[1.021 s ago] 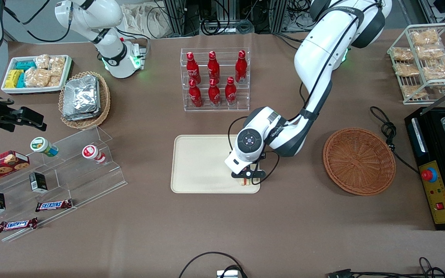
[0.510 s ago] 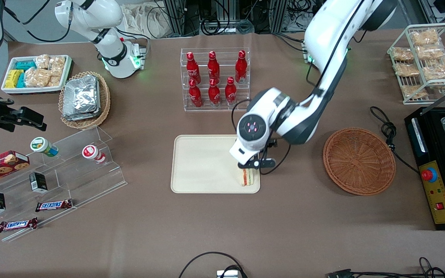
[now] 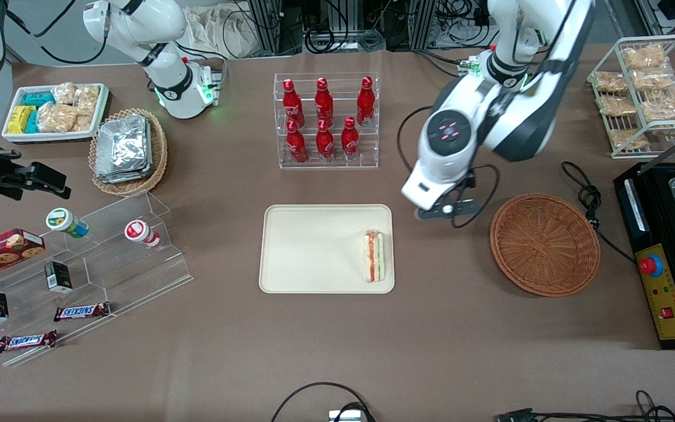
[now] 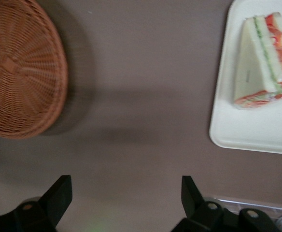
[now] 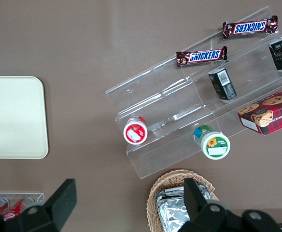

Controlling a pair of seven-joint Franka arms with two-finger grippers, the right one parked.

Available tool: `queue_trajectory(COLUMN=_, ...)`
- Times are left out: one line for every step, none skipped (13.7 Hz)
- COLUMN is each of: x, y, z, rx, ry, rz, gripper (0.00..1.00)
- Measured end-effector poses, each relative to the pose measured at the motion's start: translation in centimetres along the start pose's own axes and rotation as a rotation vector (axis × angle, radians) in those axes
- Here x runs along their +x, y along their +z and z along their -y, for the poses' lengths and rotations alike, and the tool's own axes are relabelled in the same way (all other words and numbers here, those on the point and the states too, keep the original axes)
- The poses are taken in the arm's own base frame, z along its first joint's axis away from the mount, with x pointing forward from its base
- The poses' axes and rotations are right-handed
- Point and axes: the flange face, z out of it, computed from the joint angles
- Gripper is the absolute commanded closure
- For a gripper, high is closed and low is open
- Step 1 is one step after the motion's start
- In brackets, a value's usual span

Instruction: Place sandwich from basket to tray

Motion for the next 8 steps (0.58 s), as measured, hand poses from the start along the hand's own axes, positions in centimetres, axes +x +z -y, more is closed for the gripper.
queue_trajectory(x=0.2, y=-1.0, z=2.6, rx=-0.001, ry=0.014, rz=-0.003, gripper=0.00)
queue_trajectory(x=0.5, y=-2.2, z=5.4, rx=-0.002, ry=0.021, rz=-0.003, gripper=0.00)
queue_trajectory(x=0.8, y=-3.2, z=8.2, rx=-0.005, ry=0.024, rz=-0.004, gripper=0.00)
queue_trajectory(x=1.2, y=-4.2, z=11.2, rx=-0.013, ry=0.027, rz=-0.012, gripper=0.00)
queue_trajectory(x=1.6, y=-5.3, z=14.2, rx=-0.026, ry=0.035, rz=-0.021, gripper=0.00)
queue_trajectory(x=2.0, y=-6.7, z=17.0, rx=-0.050, ry=0.045, rz=-0.025, gripper=0.00)
queue_trajectory(x=2.3, y=-8.3, z=19.7, rx=-0.082, ry=0.049, rz=-0.022, gripper=0.00)
queue_trajectory(x=2.8, y=-9.8, z=22.1, rx=-0.112, ry=0.050, rz=-0.020, gripper=0.00)
